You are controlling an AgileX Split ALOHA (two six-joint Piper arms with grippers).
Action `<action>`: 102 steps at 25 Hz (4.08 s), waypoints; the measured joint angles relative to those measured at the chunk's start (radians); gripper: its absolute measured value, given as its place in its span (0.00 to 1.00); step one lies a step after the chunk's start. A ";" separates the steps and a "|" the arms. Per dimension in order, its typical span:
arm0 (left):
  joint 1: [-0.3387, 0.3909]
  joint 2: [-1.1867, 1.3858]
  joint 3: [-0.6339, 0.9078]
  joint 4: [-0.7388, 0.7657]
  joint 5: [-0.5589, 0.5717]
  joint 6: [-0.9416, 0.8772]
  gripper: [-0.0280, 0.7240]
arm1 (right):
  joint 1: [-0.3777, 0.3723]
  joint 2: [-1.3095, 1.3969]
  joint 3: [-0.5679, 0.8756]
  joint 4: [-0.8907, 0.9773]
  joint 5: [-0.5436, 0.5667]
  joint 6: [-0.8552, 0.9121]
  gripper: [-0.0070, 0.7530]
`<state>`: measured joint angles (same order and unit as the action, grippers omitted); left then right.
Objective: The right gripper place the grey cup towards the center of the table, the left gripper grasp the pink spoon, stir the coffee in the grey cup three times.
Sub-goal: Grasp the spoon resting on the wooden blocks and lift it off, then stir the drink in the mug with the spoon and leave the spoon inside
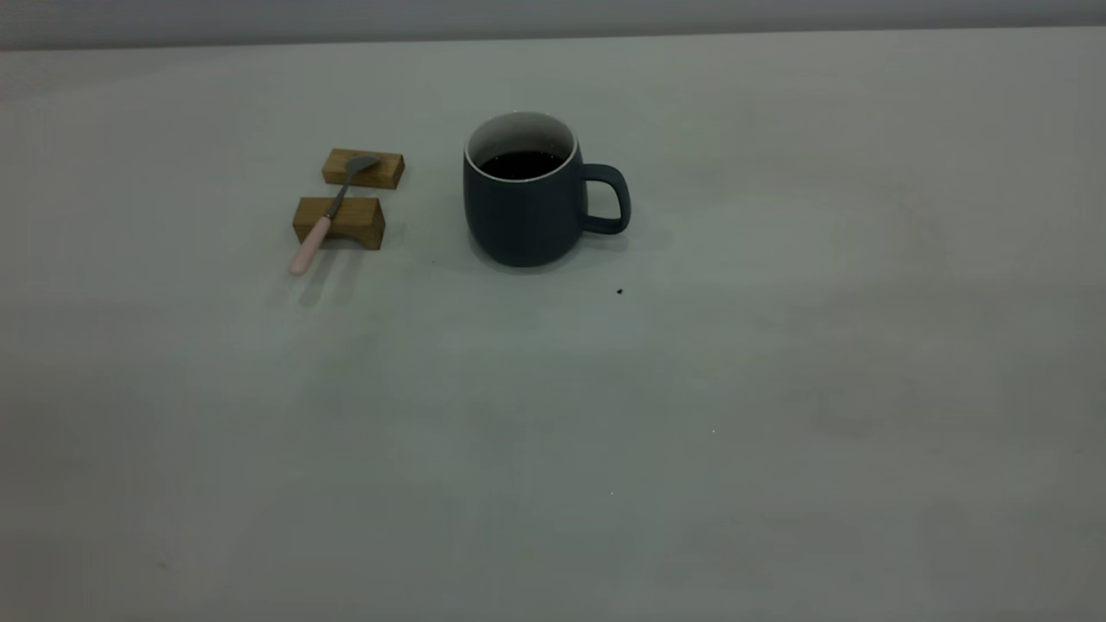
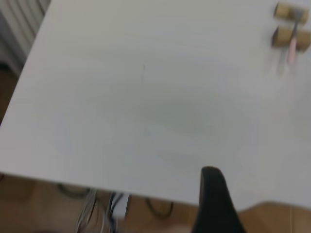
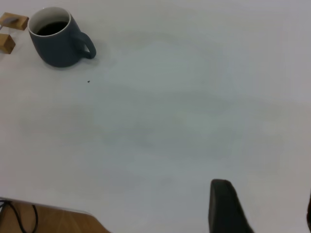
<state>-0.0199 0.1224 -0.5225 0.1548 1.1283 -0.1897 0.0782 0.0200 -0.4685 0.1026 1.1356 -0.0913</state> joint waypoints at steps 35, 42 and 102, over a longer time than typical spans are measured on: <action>-0.185 2.009 -0.690 -0.147 -0.687 -0.012 0.82 | 0.000 0.000 0.000 0.000 0.000 0.000 0.59; -0.212 2.159 -0.823 -0.149 -0.675 -0.054 0.82 | 0.000 0.000 0.000 0.000 0.000 0.000 0.59; -0.240 2.103 -1.151 -1.575 -0.204 -0.873 0.21 | 0.000 -0.001 0.000 0.000 0.000 0.000 0.59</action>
<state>-0.2594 2.2252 -1.6737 -1.4199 0.9238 -1.0625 0.0782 0.0188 -0.4685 0.1029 1.1356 -0.0913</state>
